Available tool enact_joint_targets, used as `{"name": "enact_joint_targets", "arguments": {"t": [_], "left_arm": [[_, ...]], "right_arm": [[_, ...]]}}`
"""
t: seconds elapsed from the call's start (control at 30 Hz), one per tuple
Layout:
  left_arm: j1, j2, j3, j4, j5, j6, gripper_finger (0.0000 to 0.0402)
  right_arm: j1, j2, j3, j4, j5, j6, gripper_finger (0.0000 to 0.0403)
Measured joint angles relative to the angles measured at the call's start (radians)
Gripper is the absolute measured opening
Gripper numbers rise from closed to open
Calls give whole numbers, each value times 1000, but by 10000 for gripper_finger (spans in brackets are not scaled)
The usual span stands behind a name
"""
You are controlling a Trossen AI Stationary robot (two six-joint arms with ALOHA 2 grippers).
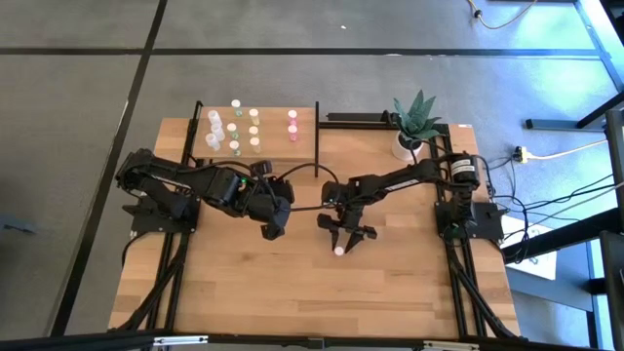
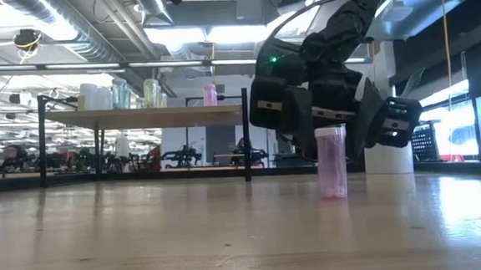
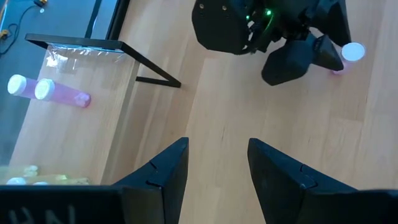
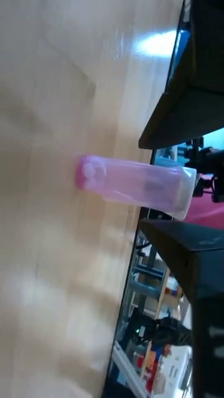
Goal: Pick and place medicine bottles onto shelf by color
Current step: Put the pink pill bottle aligned with the other pink pill bottle on the shelf
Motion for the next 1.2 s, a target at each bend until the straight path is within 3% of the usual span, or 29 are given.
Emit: {"name": "enact_joint_targets", "arguments": {"t": [0.33,0.6,0.9,1.03,1.2], "left_arm": [[0,0,0,-3,15,0,158],[-13,0,0,-71,15,-52,158],[-74,0,0,-84,124,-52,158],[-89,0,0,-50,192,-51,158],[-78,0,0,55,195,7,158]], "right_arm": [[-16,-49,1,-9,78,-66,198],[-49,-126,1,-38,230,-193,198],[-28,-323,1,-99,581,-368,198],[45,-460,1,-102,756,-462,198],[167,-620,1,-99,968,-658,198]]}}
